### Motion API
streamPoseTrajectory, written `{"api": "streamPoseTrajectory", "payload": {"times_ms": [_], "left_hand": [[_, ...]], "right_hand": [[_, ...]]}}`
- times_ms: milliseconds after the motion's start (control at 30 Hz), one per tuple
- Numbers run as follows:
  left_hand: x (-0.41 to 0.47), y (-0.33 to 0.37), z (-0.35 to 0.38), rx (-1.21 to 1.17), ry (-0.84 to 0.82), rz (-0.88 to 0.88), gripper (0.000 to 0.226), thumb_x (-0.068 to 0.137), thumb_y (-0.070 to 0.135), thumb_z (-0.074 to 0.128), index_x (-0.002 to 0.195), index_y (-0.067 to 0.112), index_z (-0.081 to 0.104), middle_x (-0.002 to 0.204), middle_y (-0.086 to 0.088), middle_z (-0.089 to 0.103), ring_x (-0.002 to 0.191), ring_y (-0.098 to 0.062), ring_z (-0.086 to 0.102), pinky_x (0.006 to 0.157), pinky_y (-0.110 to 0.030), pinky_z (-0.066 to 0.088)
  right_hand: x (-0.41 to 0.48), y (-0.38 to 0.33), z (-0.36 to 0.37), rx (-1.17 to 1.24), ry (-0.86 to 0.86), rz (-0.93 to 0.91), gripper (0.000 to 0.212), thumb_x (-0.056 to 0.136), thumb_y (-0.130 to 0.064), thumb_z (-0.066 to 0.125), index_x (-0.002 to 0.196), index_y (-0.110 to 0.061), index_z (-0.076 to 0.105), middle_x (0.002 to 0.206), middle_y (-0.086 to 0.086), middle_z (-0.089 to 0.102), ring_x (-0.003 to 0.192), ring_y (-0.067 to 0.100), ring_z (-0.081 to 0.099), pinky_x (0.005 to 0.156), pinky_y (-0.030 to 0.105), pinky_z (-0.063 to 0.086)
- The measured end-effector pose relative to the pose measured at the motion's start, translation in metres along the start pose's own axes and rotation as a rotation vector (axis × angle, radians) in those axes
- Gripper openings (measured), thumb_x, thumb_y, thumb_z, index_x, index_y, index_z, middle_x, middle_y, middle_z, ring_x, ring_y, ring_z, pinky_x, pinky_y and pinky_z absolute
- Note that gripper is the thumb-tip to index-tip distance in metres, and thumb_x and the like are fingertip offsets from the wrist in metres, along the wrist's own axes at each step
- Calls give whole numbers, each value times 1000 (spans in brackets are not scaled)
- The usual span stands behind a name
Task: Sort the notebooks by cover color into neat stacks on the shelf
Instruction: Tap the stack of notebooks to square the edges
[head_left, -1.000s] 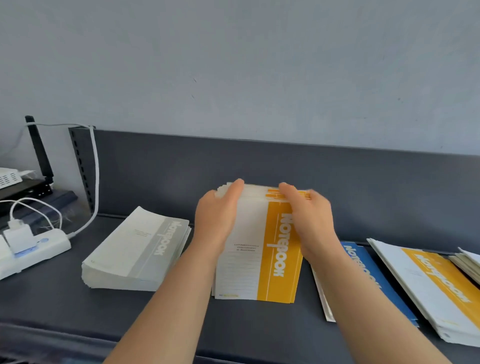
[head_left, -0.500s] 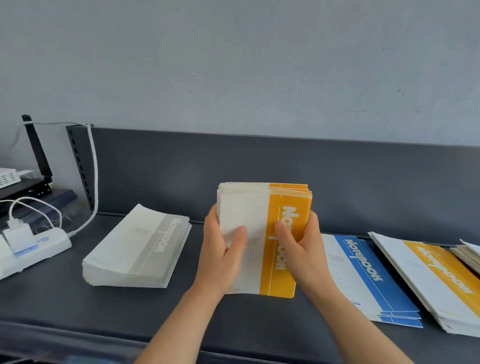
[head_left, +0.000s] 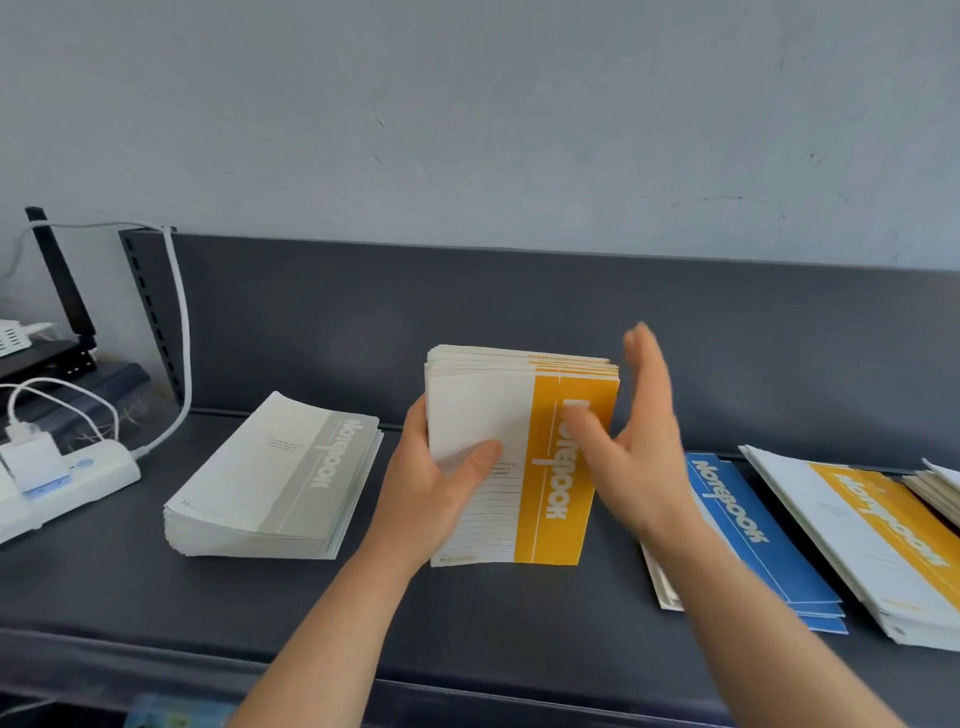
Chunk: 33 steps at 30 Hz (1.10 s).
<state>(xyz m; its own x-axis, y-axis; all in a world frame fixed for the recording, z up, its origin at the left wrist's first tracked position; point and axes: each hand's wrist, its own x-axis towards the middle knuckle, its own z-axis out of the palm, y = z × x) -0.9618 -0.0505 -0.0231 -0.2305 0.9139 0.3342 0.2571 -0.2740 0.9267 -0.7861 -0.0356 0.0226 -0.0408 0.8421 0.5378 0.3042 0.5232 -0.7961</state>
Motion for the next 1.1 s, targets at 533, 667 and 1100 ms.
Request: {"api": "streamPoseTrajectory", "payload": {"times_ms": [533, 667, 1100], "left_hand": [[0, -2, -3, -17, -27, -7, 65, 74, 45, 73, 129, 36, 39, 117, 16, 57, 107, -8, 59, 78, -27, 55], [-6, -4, 3, -55, -39, -13, 68, 71, 45, 69, 131, 37, 38, 119, 20, 55, 111, -2, 55, 84, -24, 48], [-28, -23, -9, 302, -250, -87, 46, 99, 31, 45, 139, 37, 23, 134, 22, 36, 116, 4, 37, 88, -11, 36]], "right_hand": [[4, 3, -15, 15, 2, 69, 76, 74, -27, 48, 145, -34, 24, 152, -15, 27, 137, 1, 23, 106, 28, 28], [-24, 33, 13, 247, -195, 261, 59, 69, -21, 52, 127, -31, 43, 119, -9, 61, 111, 11, 58, 88, 36, 51], [-35, 50, 11, -110, -281, 341, 30, 94, -34, 49, 123, -29, 43, 113, -19, 56, 98, 3, 58, 73, 16, 46]]}}
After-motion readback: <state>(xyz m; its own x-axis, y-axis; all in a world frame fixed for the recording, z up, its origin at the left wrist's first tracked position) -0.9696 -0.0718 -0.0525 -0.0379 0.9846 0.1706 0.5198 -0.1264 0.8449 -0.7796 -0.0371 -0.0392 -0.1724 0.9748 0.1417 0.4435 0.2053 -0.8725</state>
